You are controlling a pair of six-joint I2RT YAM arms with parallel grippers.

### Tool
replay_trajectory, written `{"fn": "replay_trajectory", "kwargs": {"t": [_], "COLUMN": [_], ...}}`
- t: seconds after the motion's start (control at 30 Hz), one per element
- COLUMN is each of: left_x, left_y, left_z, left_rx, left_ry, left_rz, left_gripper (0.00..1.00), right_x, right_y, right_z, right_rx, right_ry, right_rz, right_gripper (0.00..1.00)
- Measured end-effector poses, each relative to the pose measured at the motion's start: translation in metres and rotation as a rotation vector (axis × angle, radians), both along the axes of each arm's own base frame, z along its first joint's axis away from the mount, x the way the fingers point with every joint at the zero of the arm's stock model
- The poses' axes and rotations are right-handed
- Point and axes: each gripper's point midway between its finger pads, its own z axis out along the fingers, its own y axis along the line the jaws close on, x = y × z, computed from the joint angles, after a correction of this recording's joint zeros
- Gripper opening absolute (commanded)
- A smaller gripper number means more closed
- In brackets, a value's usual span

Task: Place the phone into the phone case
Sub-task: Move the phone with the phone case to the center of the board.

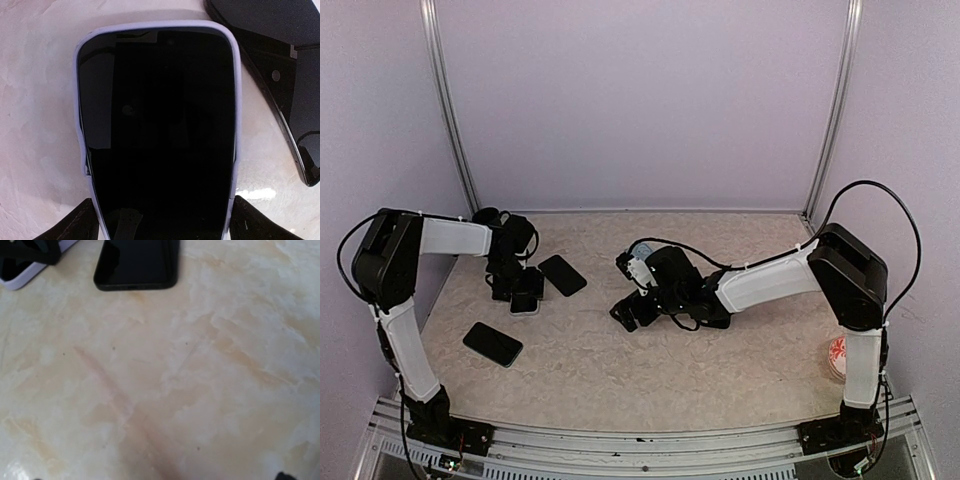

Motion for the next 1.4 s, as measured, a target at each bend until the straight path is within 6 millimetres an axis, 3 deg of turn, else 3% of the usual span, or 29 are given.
{"fn": "replay_trajectory", "kwargs": {"t": [0.2, 0.43, 0.73, 1.07, 1.13, 1.27, 1.4], "left_x": [0.003, 0.015, 0.053, 0.101, 0.105, 0.109, 0.113], "left_y": [0.001, 0.013, 0.057, 0.054, 0.054, 0.054, 0.055], "left_z": [-0.001, 0.000, 0.003, 0.006, 0.005, 0.005, 0.006], "left_rx": [0.009, 0.011, 0.047, 0.100, 0.108, 0.119, 0.128], "left_ry": [0.001, 0.000, -0.029, -0.050, -0.032, -0.007, -0.019], "left_rz": [0.003, 0.024, 0.084, -0.011, -0.027, -0.049, -0.047], "left_gripper": [0.68, 0.61, 0.59, 0.60, 0.63, 0.84, 0.92], "right_x": [0.000, -0.002, -0.001, -0.001, -0.001, -0.001, -0.001], "right_y": [0.000, -0.002, -0.002, -0.002, -0.002, -0.002, -0.002], "right_z": [0.000, 0.002, 0.004, 0.004, 0.006, 0.014, 0.017], "right_rx": [0.000, 0.004, 0.008, 0.006, 0.008, 0.018, 0.022], "right_ry": [-0.002, -0.007, -0.010, -0.012, -0.015, -0.025, -0.028], "right_rz": [0.002, 0.002, 0.002, 0.004, 0.005, 0.006, 0.006], "right_gripper": [0.99, 0.99, 0.99, 0.99, 0.99, 0.99, 0.99]}}
